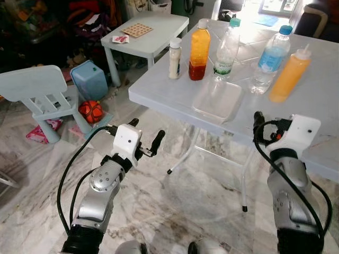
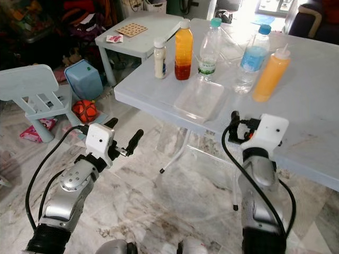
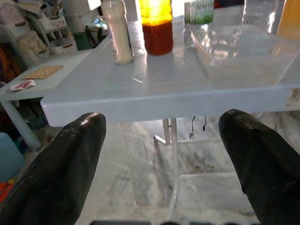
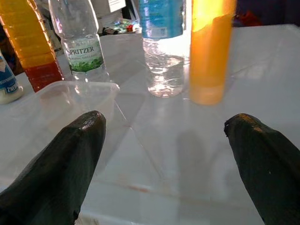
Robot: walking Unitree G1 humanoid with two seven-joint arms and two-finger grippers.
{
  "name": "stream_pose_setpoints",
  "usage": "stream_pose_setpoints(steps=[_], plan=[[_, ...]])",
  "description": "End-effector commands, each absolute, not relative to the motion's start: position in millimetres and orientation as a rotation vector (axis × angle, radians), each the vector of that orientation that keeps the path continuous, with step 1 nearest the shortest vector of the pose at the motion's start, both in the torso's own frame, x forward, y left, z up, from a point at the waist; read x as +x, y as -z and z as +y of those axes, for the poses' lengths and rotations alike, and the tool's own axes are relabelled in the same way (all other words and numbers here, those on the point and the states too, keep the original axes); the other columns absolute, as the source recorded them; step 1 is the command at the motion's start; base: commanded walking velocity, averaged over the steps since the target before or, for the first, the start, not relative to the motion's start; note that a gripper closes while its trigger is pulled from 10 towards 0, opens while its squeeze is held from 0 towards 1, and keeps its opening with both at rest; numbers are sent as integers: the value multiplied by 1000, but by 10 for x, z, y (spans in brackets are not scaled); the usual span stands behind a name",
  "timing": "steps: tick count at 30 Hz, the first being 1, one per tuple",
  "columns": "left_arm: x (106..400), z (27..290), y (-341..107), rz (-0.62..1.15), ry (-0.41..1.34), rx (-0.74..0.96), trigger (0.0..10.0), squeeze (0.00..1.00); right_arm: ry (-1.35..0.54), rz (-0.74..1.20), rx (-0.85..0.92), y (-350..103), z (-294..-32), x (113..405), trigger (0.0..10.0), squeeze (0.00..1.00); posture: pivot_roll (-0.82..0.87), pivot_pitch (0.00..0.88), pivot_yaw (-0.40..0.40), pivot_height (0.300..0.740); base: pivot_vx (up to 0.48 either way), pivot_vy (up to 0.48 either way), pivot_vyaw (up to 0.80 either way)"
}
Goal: Restocking fridge
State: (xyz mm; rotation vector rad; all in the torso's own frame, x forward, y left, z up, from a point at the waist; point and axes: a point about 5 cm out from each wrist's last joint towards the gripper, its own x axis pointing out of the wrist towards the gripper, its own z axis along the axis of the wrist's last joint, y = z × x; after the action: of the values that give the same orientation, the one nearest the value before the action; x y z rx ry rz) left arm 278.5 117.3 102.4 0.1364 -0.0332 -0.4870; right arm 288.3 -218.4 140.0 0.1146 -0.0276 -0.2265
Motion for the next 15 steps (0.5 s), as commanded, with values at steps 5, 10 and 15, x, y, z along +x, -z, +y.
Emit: stream_pose_setpoints(steps=[5,10,15], plan=[[2756,1246,-1044,-28,481,163,10000,0,201,-23,175,-1422,-2113,3029,10000,0,45,68,68,740,0,0,0],[2739,1259,-1054,-12,493,158,10000,0,133,8,315,-1396,-1867,3173,10000,0,65,78,76,740,0,0,0],[2716,1268,-1062,-16,500,172,10000,0,119,35,375,-1323,-1746,3153,10000,0,71,86,77,740,0,0,0]])
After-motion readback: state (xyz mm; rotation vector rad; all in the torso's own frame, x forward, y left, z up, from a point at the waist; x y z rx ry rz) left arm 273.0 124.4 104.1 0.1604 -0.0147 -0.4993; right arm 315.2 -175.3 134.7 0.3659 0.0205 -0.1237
